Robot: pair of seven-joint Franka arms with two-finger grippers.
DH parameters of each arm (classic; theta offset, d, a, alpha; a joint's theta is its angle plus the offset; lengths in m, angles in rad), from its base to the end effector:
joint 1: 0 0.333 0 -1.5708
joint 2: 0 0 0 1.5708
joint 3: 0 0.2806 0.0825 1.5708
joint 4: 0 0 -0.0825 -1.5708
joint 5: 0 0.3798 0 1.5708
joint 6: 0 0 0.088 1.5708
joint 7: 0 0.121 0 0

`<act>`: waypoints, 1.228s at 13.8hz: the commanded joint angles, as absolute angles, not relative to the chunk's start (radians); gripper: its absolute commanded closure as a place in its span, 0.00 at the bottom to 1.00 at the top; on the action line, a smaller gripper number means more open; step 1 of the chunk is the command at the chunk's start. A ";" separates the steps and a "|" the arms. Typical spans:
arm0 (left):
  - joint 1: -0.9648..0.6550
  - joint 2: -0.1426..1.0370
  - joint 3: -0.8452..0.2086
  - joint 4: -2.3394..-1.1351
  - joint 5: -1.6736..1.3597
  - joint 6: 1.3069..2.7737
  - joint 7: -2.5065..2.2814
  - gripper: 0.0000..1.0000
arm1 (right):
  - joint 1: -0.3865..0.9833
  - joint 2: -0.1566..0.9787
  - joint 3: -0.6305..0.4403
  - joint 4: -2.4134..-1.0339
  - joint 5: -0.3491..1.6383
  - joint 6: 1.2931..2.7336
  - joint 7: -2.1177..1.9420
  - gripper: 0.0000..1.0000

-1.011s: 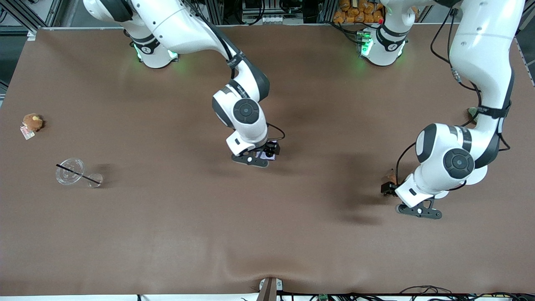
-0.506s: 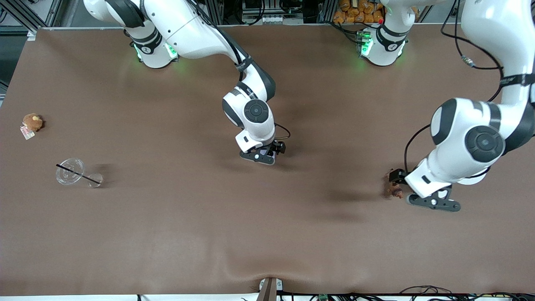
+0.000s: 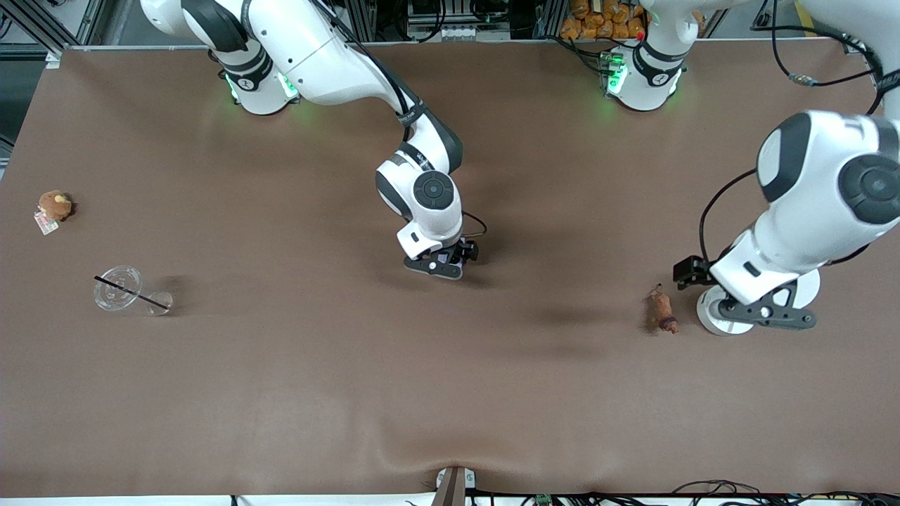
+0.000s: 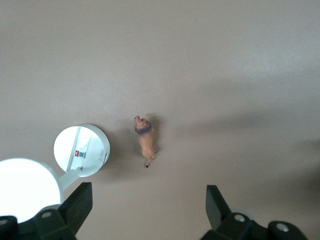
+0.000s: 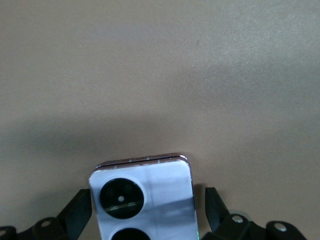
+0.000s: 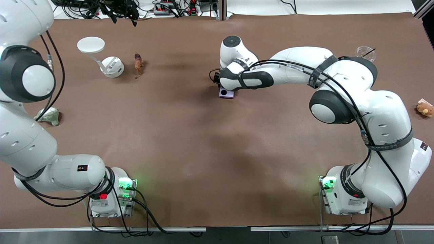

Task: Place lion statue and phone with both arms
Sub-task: 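Lift the phone with the right gripper while the left gripper returns to rest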

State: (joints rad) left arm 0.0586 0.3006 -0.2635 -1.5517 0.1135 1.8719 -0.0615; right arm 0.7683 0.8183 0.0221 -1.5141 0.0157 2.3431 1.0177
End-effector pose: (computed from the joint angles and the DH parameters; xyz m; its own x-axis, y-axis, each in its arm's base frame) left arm 0.6307 -0.1051 0.4368 0.9862 -0.1627 0.0320 -0.1617 -0.9864 -0.0303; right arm 0.4810 0.4840 0.1422 0.9700 -0.2426 -0.0178 -0.2430 -0.9698 -0.0234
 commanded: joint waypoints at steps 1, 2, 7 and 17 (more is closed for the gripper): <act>0.074 0.242 -0.262 -1.505 0.054 1.736 -0.064 0.00 | 0.784 0.834 0.009 -1.493 -0.002 2.345 1.046 0.00; 0.101 0.242 -0.264 -1.467 0.022 1.685 -0.060 0.00 | 0.784 0.836 0.009 -1.493 -0.002 2.345 1.046 0.00; -0.049 0.161 -0.091 -1.448 0.012 1.576 -0.057 0.00 | 0.784 0.838 0.009 -1.493 -0.023 2.352 1.048 0.58; -0.014 -0.112 -0.060 -1.638 0.005 1.488 -0.040 0.00 | 0.704 0.649 -0.072 -1.503 -0.025 2.252 1.042 0.88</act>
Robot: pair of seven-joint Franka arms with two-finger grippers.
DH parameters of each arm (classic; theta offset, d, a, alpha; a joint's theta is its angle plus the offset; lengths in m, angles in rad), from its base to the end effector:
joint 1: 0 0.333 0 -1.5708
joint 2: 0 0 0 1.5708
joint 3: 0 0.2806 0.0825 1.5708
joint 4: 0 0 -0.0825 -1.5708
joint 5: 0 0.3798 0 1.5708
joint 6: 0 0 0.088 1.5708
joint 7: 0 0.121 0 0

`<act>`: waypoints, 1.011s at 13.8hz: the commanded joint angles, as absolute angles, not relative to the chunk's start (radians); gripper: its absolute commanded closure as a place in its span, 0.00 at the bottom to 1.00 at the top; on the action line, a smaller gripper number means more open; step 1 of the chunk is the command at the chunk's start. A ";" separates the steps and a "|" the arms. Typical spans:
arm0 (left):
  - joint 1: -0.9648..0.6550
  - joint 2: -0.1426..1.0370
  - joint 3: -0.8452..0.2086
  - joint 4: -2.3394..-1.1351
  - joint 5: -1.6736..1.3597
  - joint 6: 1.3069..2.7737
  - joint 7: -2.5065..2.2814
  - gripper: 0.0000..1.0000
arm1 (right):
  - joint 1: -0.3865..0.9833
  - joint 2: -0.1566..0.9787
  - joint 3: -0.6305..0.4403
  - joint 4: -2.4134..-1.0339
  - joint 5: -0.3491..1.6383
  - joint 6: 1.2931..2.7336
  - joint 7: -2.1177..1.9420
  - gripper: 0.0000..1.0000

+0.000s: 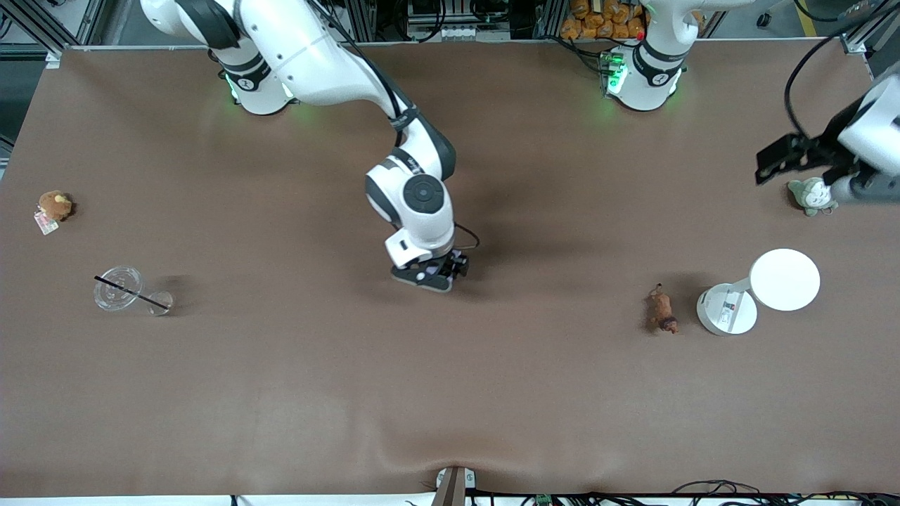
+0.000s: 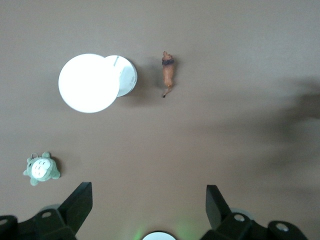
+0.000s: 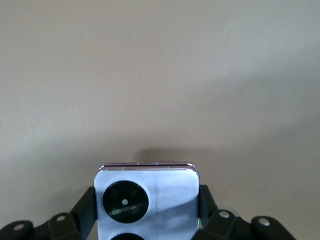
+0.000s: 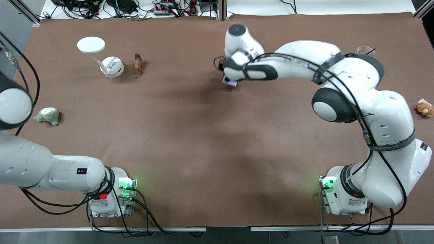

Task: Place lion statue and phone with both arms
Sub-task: 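Lift the phone with the right gripper while the left gripper returns to rest, then carry the phone to the glass cup and set it down with the right gripper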

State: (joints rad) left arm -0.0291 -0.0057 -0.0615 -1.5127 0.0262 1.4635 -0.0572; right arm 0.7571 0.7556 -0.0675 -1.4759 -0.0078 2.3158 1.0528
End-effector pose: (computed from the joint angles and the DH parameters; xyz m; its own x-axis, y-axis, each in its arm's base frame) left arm 0.5354 -0.0453 0.5959 0.9987 -0.0305 -0.0419 -0.0317 -0.9991 -0.0289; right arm 0.5367 0.4510 0.2005 0.9391 -0.3322 0.0876 -0.3291 -0.9431 -0.0479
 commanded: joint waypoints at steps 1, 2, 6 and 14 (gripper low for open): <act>-0.012 -0.107 -0.058 -1.631 0.006 1.488 -0.040 0.00 | 0.666 0.612 -0.072 -1.506 -0.025 2.226 0.998 0.88; -0.006 -0.101 -0.057 -1.623 0.008 1.489 -0.040 0.00 | 0.626 0.586 -0.072 -1.505 -0.023 2.182 0.947 0.88; -0.005 -0.031 -0.035 -1.516 0.006 1.491 -0.038 0.00 | 0.436 0.526 -0.072 -1.506 -0.020 2.060 0.696 0.88; 0.023 -0.006 -0.034 -1.525 0.008 1.513 -0.040 0.00 | 0.072 0.558 -0.072 -1.506 -0.017 2.092 0.168 0.87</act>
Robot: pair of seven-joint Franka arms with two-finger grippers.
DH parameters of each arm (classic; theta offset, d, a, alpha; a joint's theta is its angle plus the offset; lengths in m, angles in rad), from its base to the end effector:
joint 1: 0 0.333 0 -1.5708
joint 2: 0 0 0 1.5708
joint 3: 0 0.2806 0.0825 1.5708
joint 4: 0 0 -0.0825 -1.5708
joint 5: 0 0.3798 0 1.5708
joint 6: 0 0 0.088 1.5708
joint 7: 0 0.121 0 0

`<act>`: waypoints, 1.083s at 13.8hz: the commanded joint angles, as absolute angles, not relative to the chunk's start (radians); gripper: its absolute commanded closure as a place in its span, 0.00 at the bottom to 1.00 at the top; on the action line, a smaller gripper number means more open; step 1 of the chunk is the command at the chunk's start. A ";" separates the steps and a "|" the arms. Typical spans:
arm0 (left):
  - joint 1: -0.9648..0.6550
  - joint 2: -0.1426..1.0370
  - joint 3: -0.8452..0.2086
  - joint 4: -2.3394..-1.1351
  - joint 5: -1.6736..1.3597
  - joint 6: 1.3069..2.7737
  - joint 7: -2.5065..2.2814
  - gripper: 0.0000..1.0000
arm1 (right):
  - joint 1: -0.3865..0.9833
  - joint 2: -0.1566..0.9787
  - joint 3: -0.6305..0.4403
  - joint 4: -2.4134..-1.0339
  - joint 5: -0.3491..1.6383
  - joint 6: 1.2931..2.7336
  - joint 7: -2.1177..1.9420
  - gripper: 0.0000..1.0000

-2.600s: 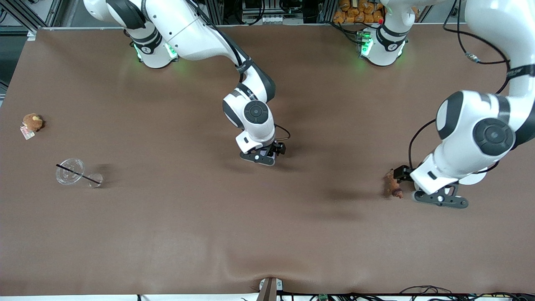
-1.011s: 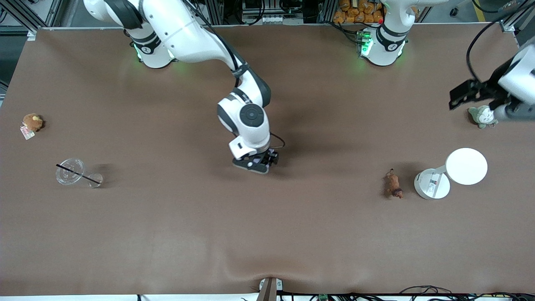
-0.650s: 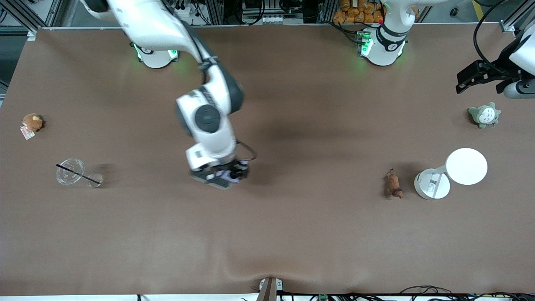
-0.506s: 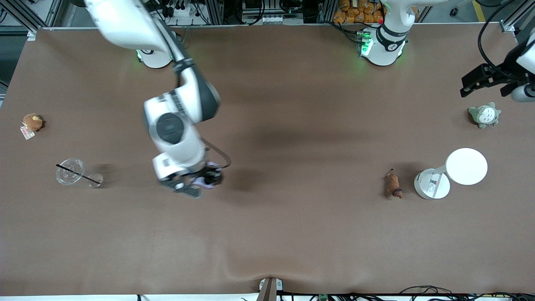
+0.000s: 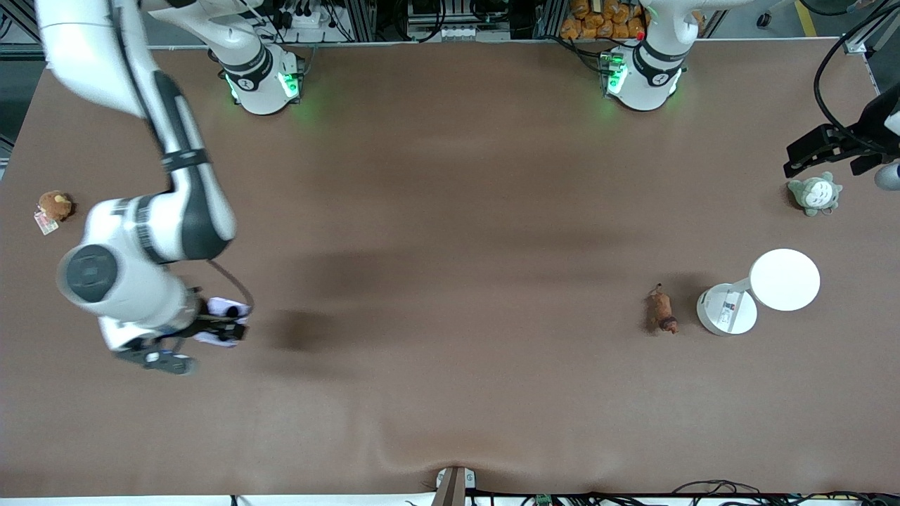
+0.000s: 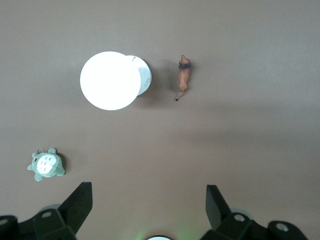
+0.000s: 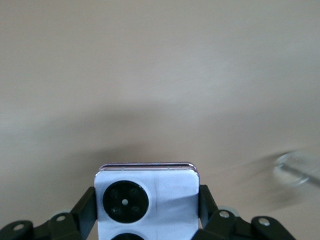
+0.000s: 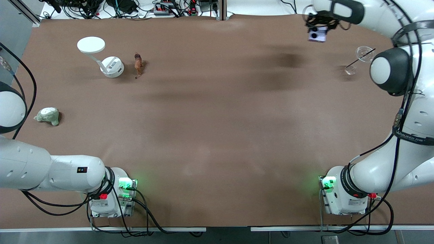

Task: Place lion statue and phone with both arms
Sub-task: 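Carry the phone to the glass cup and set it down with the right gripper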

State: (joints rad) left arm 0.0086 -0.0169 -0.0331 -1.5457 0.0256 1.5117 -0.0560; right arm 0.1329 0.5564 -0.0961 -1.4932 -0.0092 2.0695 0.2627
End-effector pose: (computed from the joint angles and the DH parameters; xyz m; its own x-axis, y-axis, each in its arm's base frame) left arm 0.5396 -0.0101 0.5909 0.9993 0.0330 -0.0156 0.0326 -0.9991 -0.0271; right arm 0.6830 0.0332 0.3082 0.9783 -0.2041 0.0362 -0.2058 -0.9773 0.0512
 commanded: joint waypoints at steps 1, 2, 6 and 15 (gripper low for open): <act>0.023 -0.006 -0.034 -1.525 0.008 1.513 -0.040 0.00 | 0.048 0.586 -0.072 -1.506 -0.017 2.124 0.122 0.87; 0.023 -0.009 -0.035 -1.526 0.008 1.506 -0.043 0.00 | 0.038 0.616 -0.072 -1.511 -0.017 2.155 0.089 0.87; 0.017 -0.009 -0.040 -1.520 0.005 1.503 -0.055 0.00 | 0.031 0.689 -0.072 -1.546 -0.017 2.279 0.074 0.87; 0.018 -0.008 -0.041 -1.520 0.005 1.502 -0.054 0.00 | -0.046 0.699 -0.071 -1.766 -0.015 2.424 -0.041 0.81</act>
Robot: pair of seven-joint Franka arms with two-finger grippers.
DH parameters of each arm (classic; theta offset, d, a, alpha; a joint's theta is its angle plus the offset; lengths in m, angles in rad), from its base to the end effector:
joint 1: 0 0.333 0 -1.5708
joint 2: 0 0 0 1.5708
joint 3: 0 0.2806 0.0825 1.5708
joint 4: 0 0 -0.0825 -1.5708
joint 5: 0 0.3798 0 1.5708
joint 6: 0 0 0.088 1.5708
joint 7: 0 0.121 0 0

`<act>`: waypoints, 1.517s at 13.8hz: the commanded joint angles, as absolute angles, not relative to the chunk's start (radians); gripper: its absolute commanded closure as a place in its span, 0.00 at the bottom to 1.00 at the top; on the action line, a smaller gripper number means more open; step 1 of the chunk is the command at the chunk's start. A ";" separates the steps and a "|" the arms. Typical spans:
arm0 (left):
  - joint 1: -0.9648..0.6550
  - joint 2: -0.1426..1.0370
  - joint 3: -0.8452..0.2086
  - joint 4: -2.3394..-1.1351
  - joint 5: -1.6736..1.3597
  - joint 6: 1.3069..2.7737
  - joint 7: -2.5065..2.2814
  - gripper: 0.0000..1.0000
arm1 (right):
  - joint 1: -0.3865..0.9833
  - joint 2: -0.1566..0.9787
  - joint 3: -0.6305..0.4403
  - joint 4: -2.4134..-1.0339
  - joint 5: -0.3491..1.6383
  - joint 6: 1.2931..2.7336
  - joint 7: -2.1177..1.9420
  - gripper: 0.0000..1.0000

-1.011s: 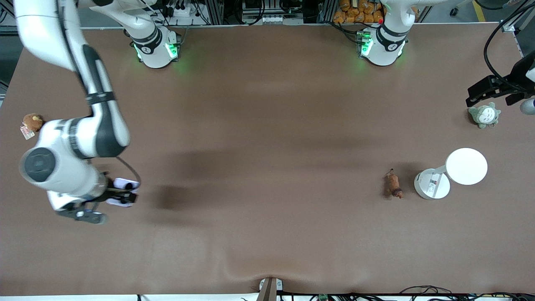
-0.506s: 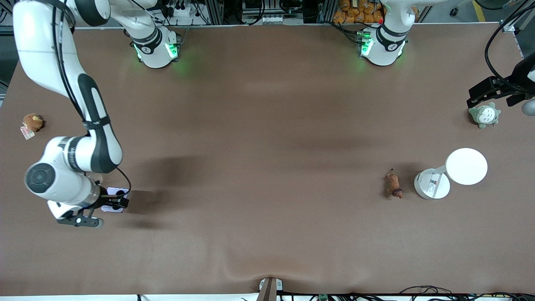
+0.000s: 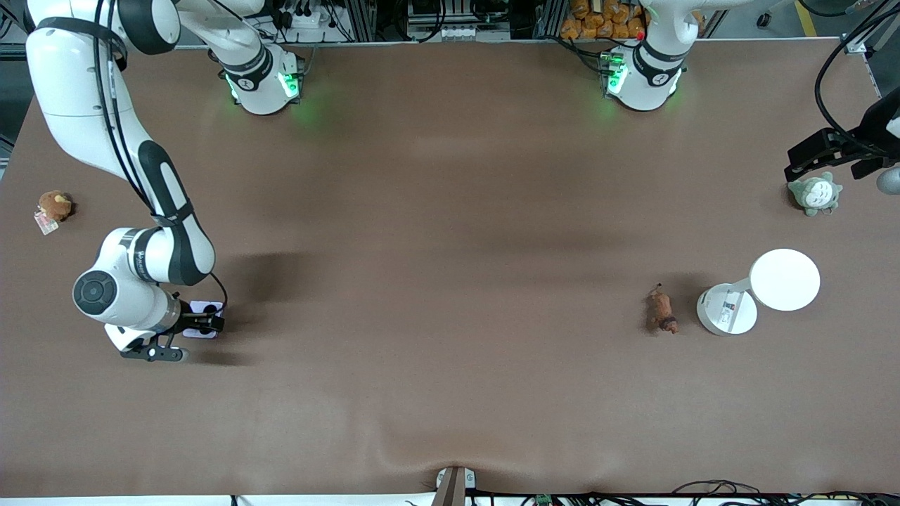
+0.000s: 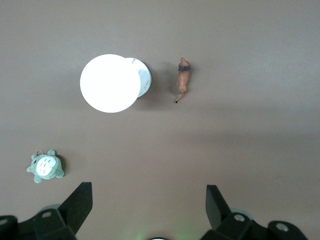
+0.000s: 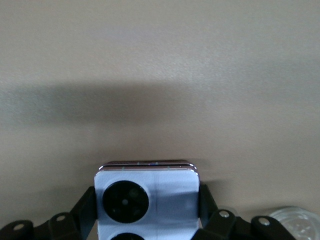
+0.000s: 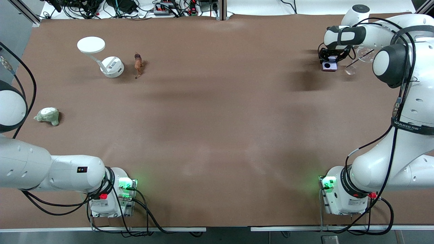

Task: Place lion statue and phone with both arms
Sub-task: 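Carry the phone to the glass cup and set it down with the right gripper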

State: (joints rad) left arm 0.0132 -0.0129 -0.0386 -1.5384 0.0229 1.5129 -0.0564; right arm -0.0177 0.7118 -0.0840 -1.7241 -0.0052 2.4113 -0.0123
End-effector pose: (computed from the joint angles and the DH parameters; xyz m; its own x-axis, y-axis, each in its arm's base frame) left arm 0.5409 -0.0110 0.5922 0.9994 0.0323 -0.0113 0.0320 -0.9992 -0.0241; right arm 0.6372 -0.0630 0.1343 0.9975 -0.0664 -0.0237 -0.0649 -0.9962 0.0579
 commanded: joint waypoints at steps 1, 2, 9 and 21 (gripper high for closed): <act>0.018 -0.006 -0.041 -1.520 0.005 1.502 -0.052 0.00 | -0.046 0.699 -0.071 -1.766 -0.015 2.424 -0.041 0.74; 0.018 -0.008 -0.041 -1.520 0.005 1.502 -0.052 0.00 | -0.046 0.699 -0.071 -1.766 -0.015 2.422 -0.041 0.65; 0.017 -0.008 -0.041 -1.520 0.005 1.500 -0.052 0.00 | -0.040 0.634 -0.071 -1.744 -0.015 2.410 -0.040 0.00; 0.018 -0.009 -0.041 -1.520 0.005 1.491 -0.046 0.00 | -0.017 0.188 -0.063 -1.701 -0.009 1.913 -0.041 0.00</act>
